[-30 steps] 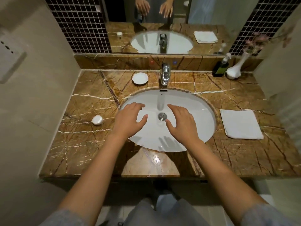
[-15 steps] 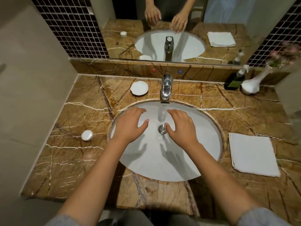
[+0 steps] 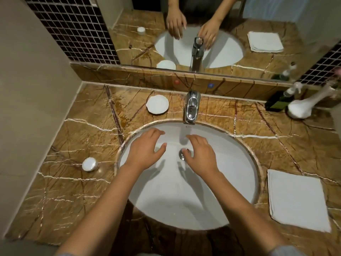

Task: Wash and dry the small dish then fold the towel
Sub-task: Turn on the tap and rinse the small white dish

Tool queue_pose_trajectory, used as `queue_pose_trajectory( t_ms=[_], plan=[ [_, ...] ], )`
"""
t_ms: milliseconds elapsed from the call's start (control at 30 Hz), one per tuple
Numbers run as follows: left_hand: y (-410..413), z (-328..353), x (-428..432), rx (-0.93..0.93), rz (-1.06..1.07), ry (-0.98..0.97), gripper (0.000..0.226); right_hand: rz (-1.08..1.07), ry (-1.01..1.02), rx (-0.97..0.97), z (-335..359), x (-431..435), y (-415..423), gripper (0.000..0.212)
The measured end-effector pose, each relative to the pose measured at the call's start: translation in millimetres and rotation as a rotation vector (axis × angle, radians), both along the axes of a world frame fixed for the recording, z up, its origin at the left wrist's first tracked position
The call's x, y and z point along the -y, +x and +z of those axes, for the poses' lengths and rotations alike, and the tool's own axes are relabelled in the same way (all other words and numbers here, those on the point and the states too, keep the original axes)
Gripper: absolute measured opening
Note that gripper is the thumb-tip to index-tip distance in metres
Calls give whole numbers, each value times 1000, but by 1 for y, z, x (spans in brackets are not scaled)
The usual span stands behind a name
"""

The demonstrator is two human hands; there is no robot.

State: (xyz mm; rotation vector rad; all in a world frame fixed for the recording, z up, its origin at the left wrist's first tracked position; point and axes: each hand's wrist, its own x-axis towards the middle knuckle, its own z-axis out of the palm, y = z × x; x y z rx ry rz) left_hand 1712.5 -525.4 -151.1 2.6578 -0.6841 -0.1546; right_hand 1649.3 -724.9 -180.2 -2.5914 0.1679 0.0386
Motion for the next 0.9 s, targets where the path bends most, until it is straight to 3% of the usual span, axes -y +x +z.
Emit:
queue_pose_trajectory(
  t_ms=[267,467,567,733,900],
  plan=[
    [75,-19,4,-43,324,-114,13,-247,514,-125,-3,-52,86,38],
    [122,-30,1,-60,419,-16,24,-616,721,7,-12,-68,155,21],
    [139,-36,3,-110,441,52,34,-690,685,0,-20,-67,184,25],
    [153,-50,5,-171,453,157,39,-587,540,-31,-33,-62,202,21],
    [156,-54,10,-154,453,155,36,-528,542,2,-36,-58,196,14]
  ],
)
